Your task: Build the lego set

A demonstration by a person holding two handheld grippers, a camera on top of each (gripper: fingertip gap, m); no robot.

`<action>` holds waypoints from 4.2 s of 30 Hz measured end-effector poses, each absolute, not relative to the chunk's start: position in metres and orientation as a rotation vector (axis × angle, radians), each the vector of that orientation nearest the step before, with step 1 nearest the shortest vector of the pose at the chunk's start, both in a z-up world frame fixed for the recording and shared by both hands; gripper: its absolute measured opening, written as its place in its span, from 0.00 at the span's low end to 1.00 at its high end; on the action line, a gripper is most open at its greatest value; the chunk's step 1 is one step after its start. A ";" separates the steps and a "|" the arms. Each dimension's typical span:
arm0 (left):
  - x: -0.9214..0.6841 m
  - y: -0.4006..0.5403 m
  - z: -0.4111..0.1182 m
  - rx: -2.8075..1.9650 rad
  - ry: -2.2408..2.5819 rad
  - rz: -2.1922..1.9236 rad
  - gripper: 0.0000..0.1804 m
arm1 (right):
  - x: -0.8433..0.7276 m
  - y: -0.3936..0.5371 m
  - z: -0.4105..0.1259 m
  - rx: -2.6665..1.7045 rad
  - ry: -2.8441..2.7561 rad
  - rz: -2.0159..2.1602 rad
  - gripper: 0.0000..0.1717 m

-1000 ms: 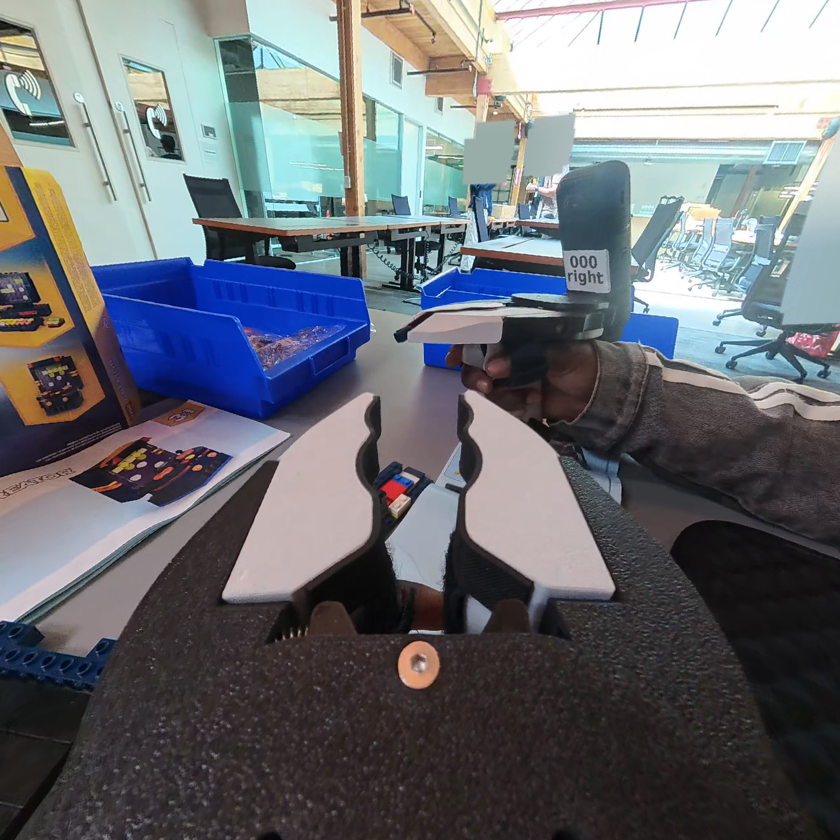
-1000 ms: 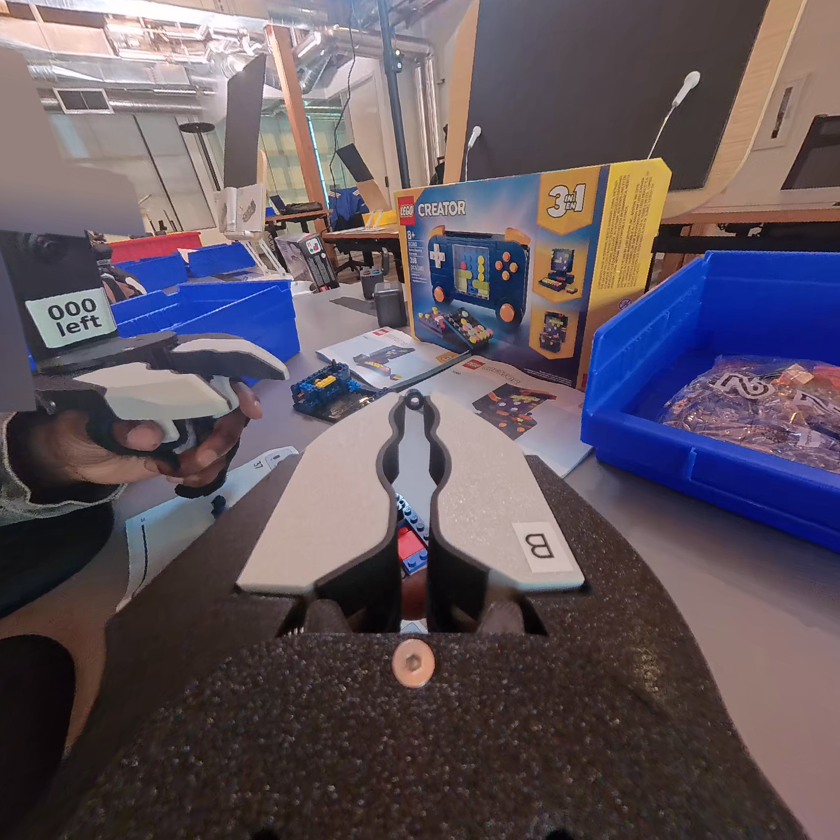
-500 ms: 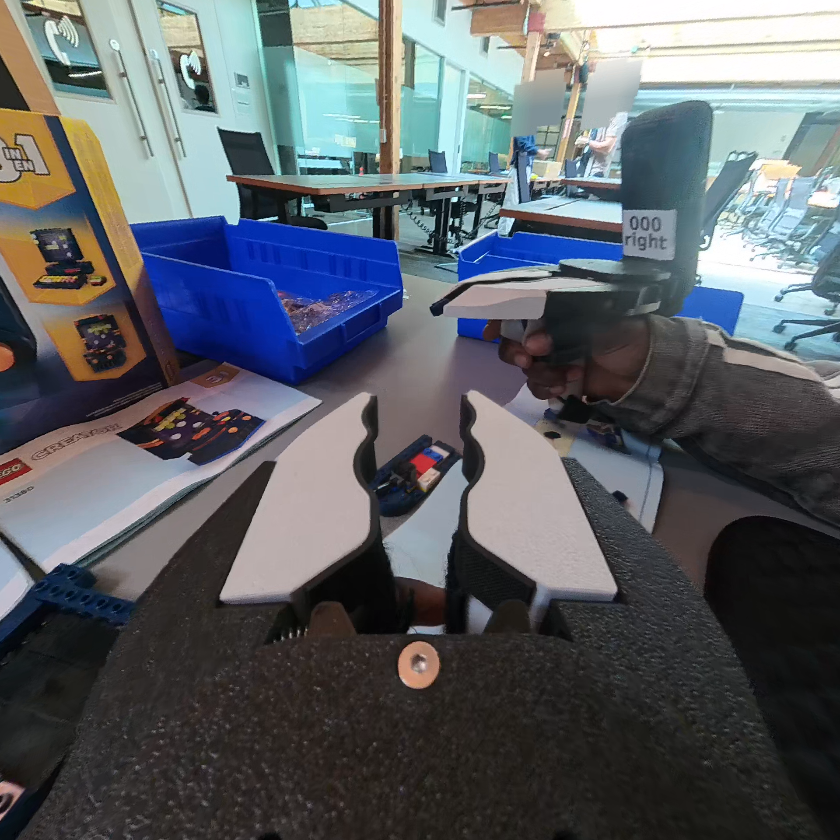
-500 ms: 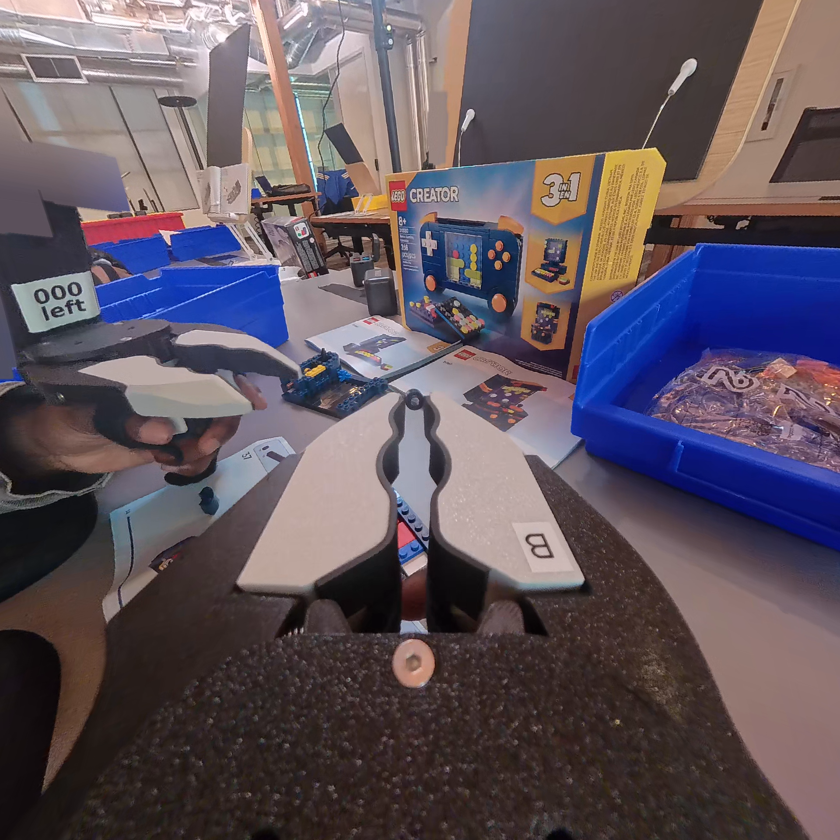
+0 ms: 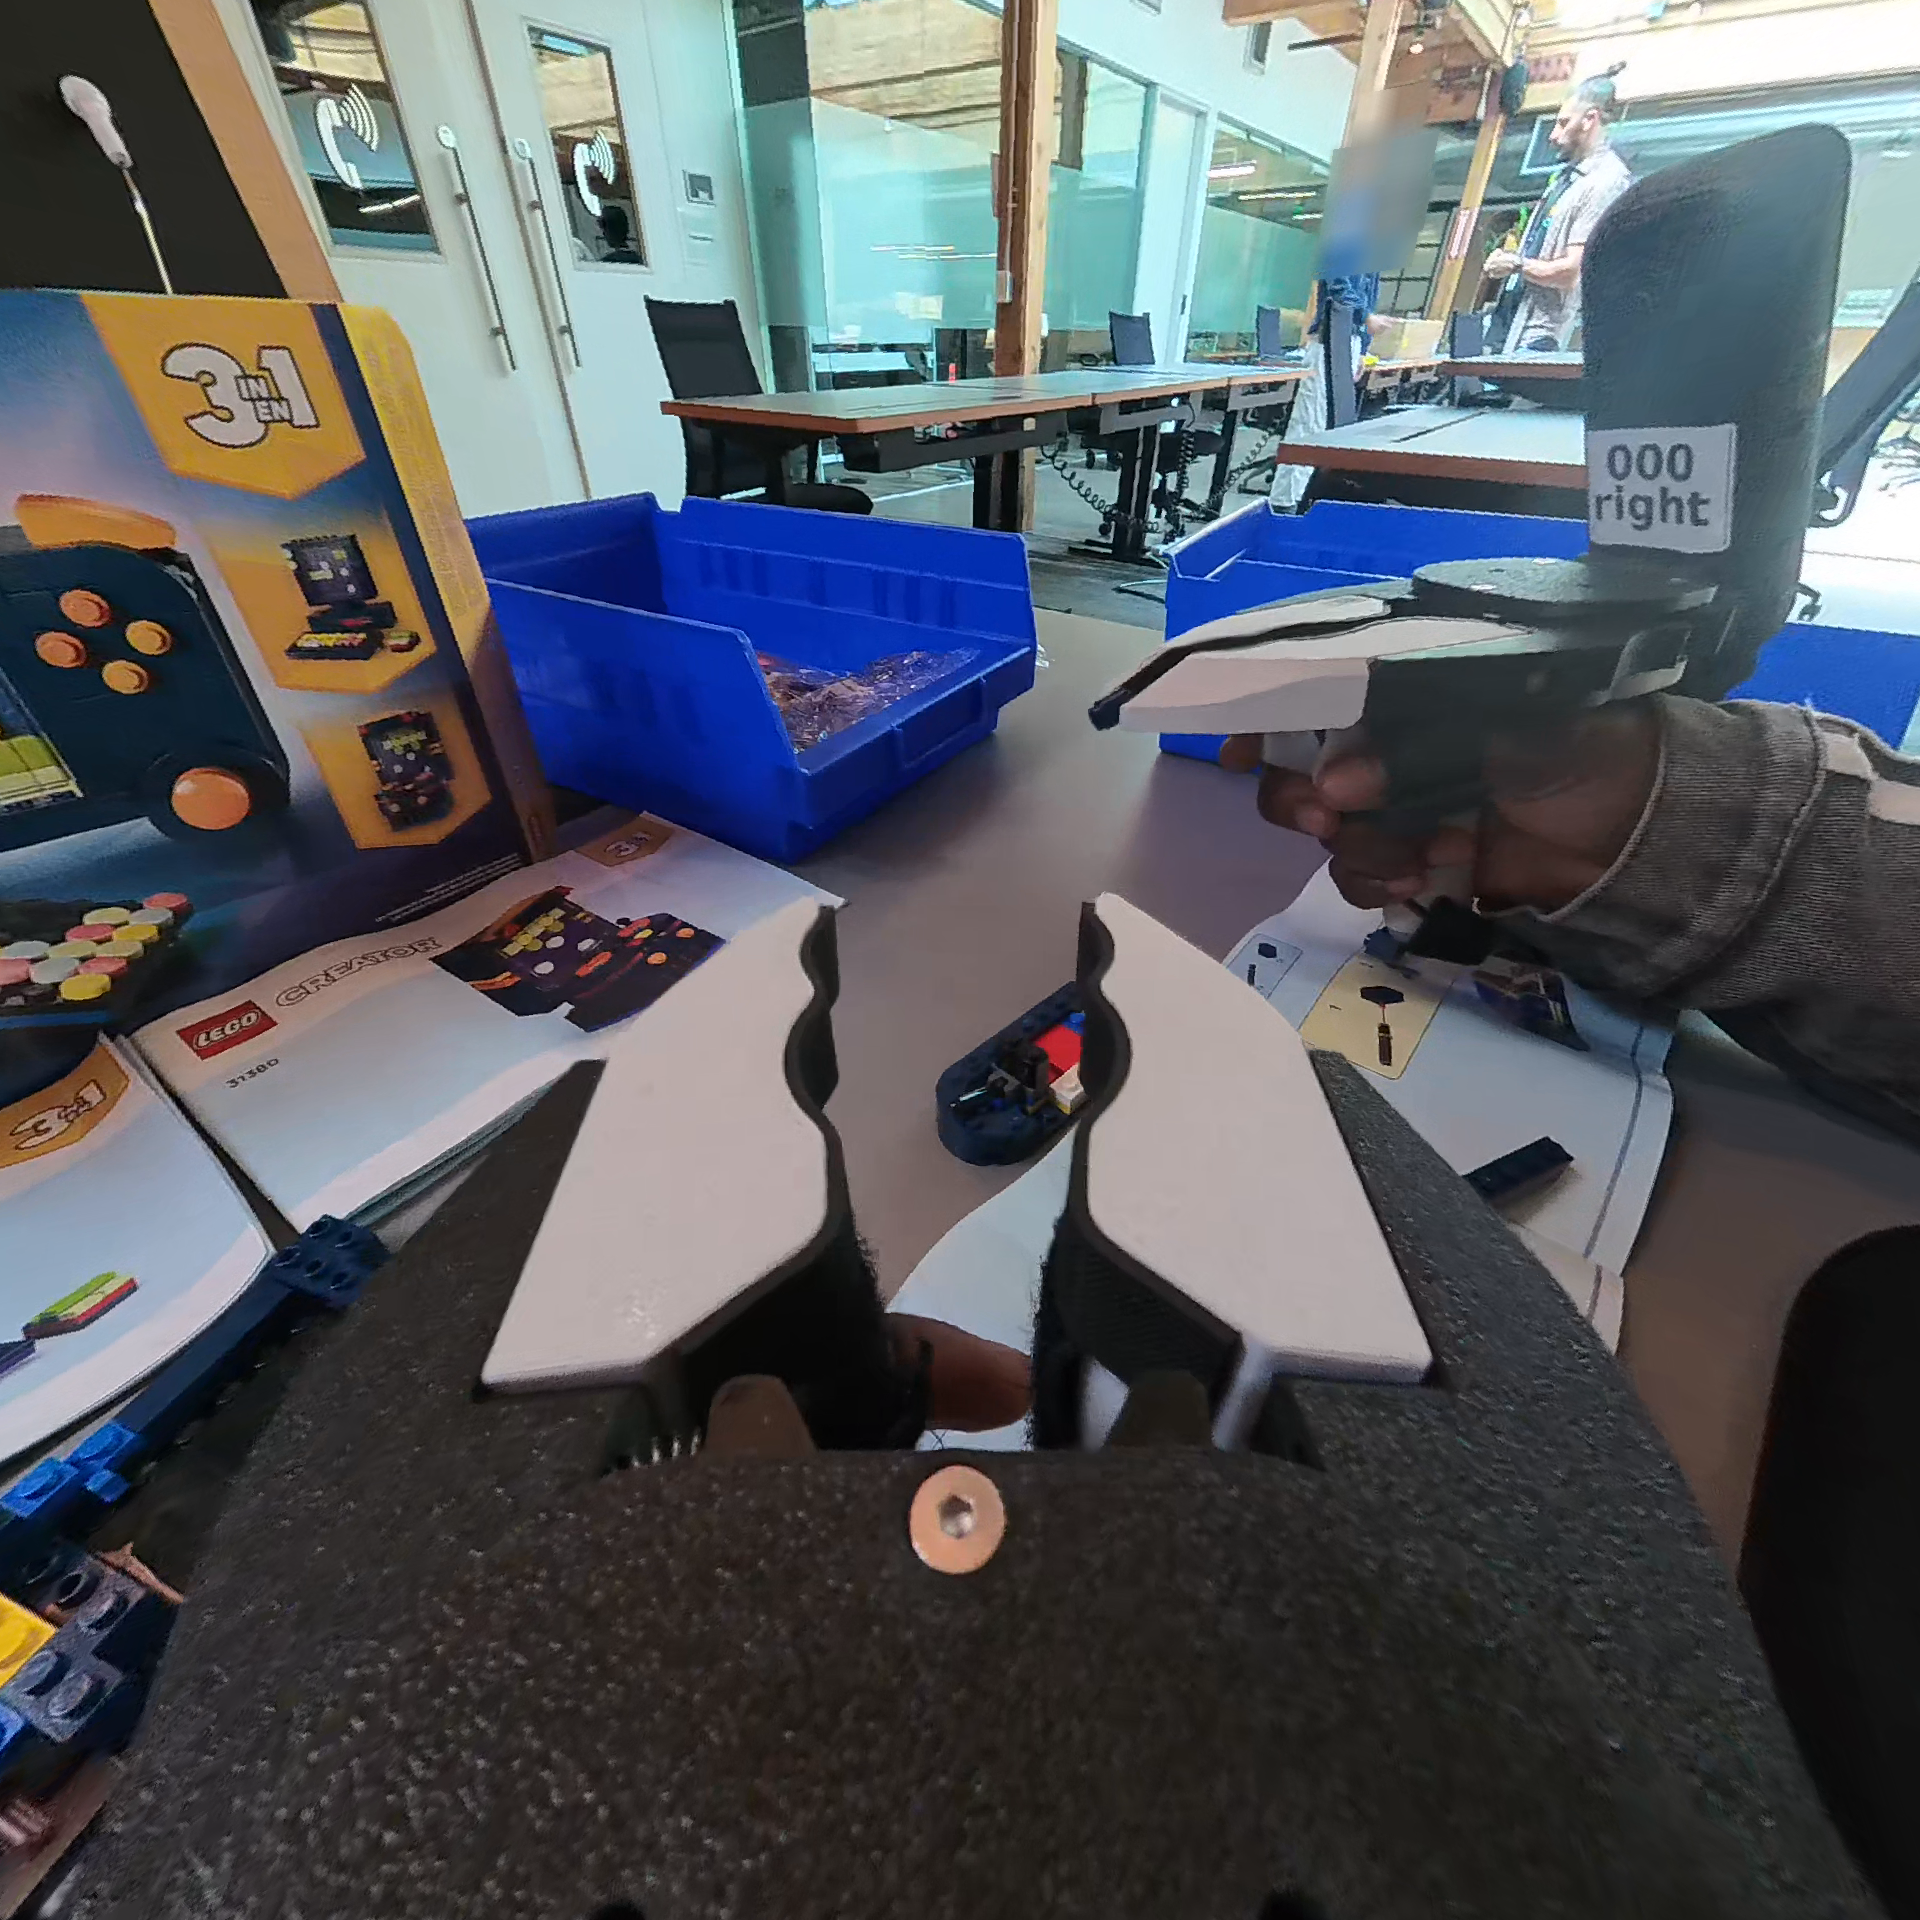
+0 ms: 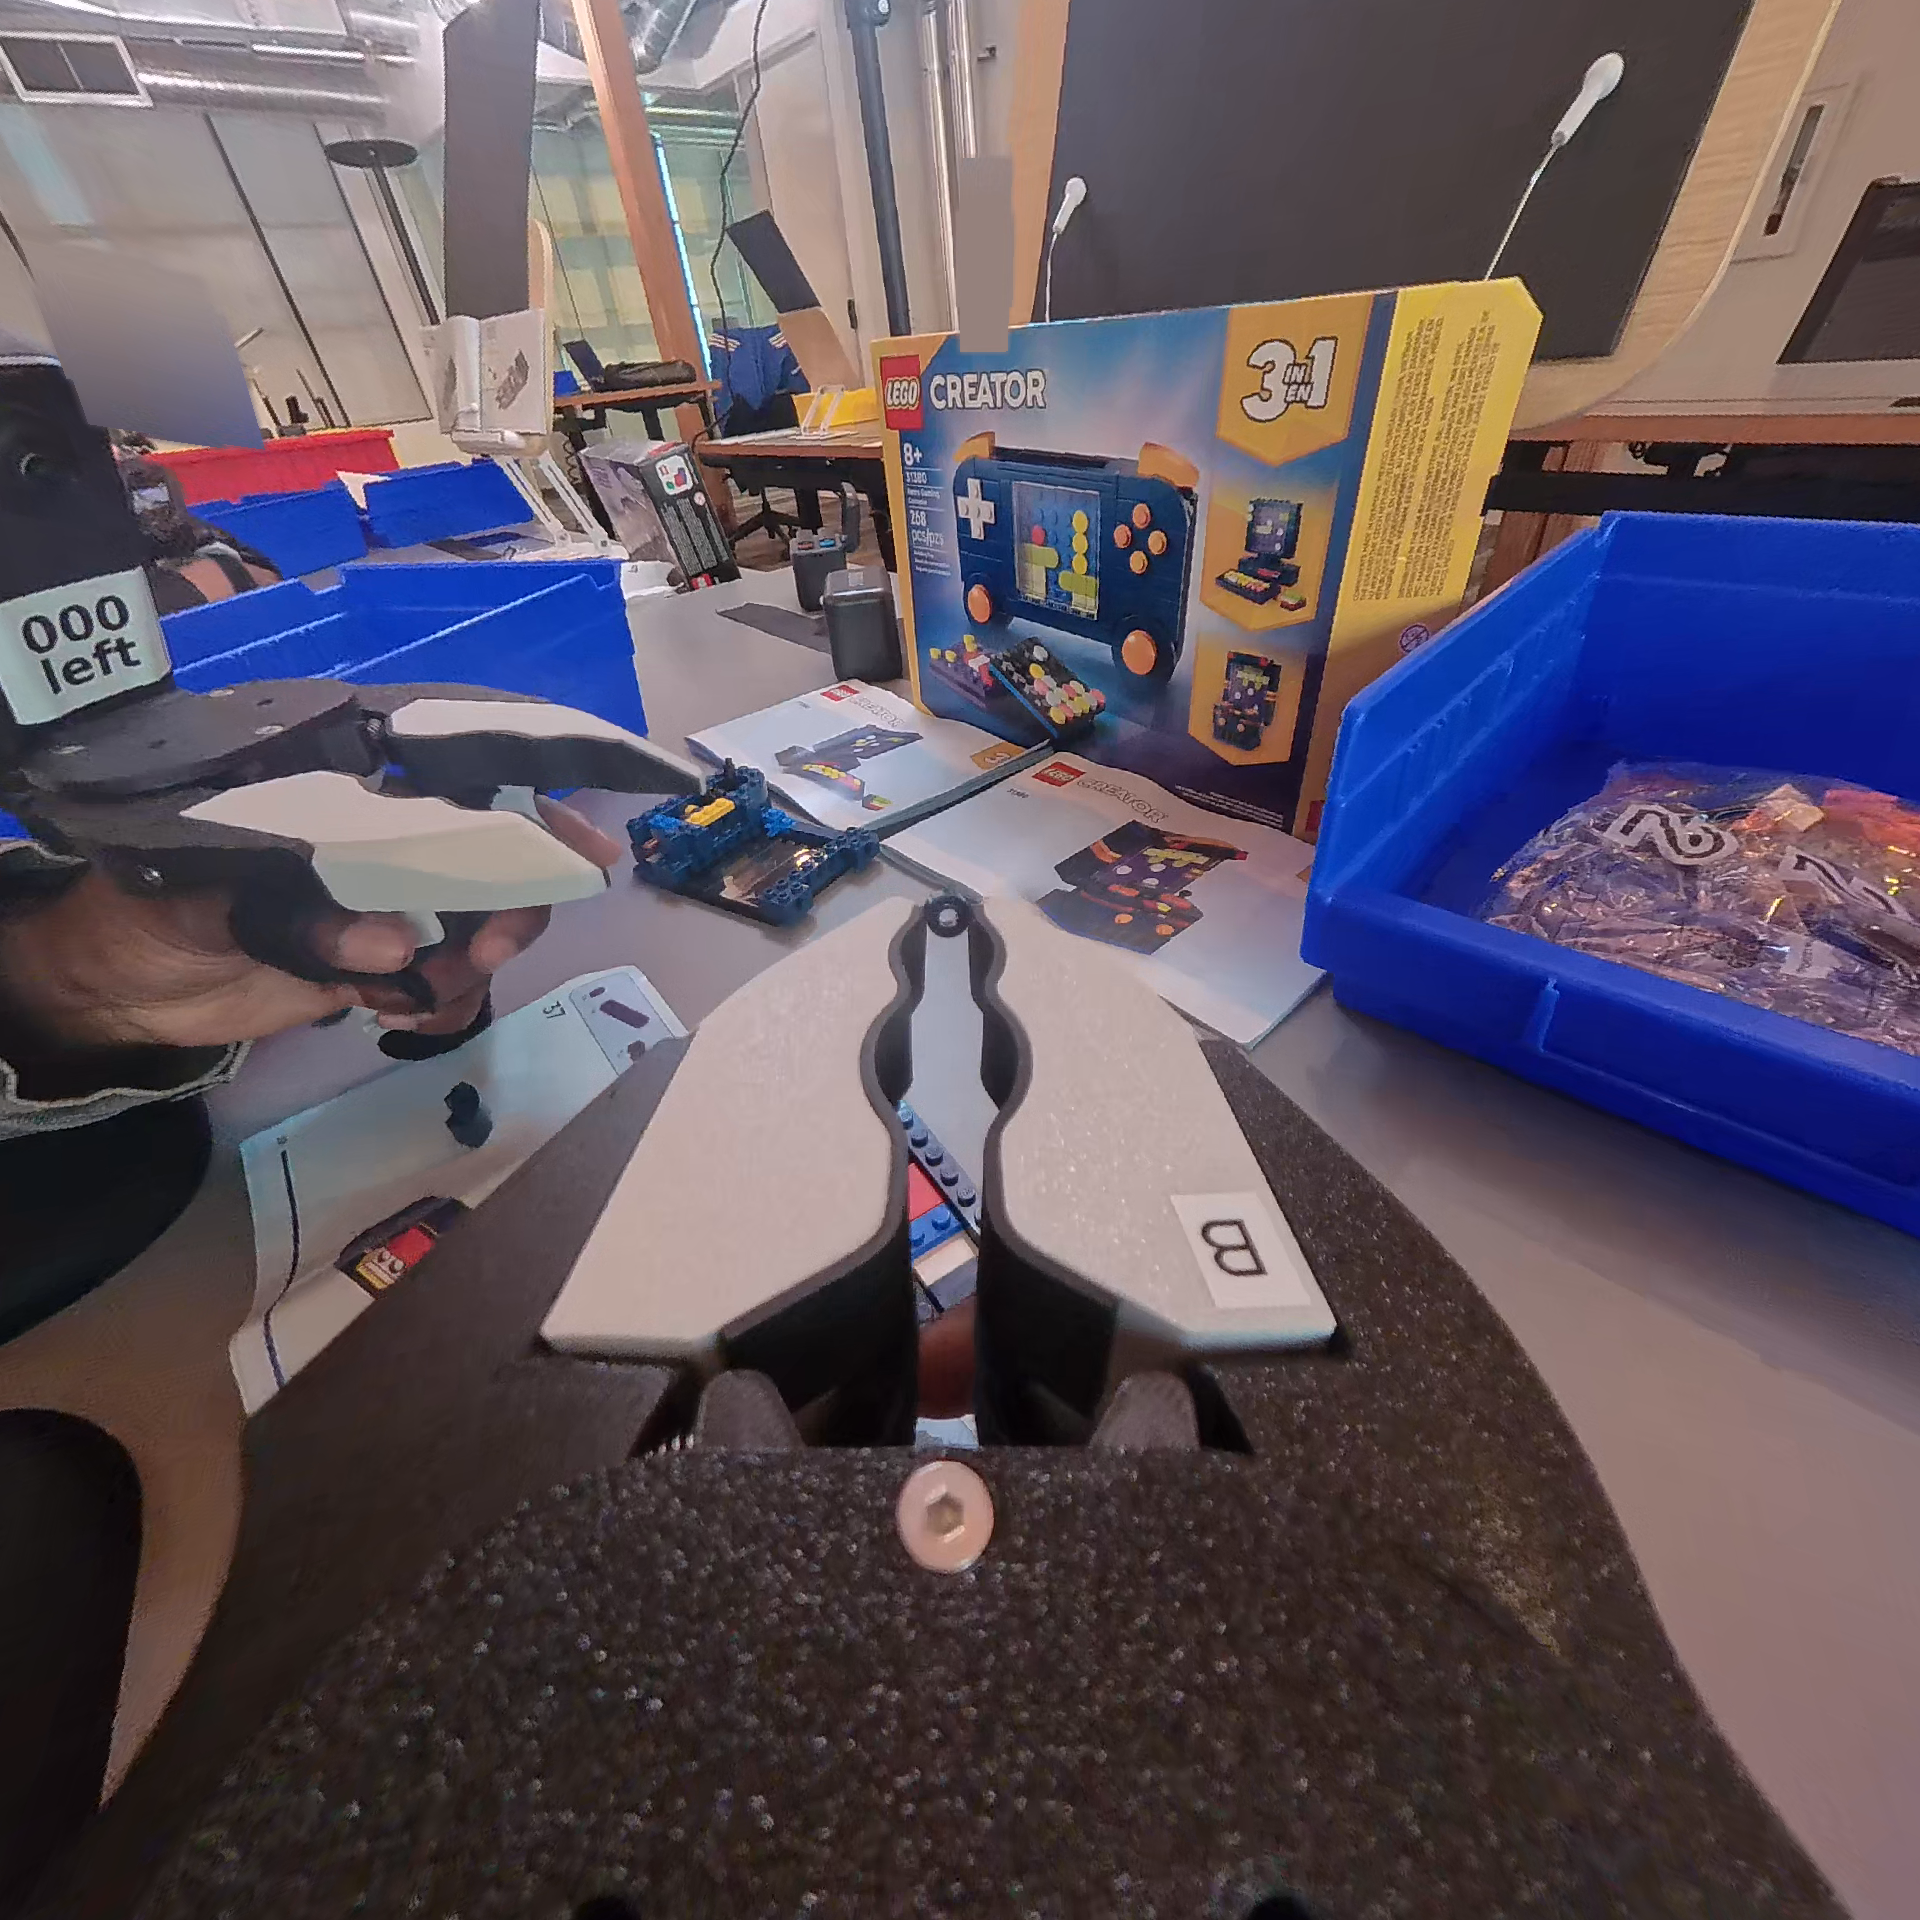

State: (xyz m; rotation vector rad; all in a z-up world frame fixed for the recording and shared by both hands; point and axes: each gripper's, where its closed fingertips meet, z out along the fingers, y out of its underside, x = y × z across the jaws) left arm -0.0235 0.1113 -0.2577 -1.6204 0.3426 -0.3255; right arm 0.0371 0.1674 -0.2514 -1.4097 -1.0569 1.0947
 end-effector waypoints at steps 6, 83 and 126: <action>-0.020 0.110 -0.260 -1.628 0.364 -0.336 0.23 | 0.036 0.168 -0.258 -1.433 -1.078 1.079 0.04; -0.011 0.101 -0.240 -1.560 0.267 -0.702 0.22 | 0.038 0.167 -0.256 -1.434 -1.113 1.045 0.04; 0.015 0.099 -0.297 -1.779 0.654 -0.413 0.30 | 0.049 0.168 -0.330 -1.633 -2.138 0.436 0.04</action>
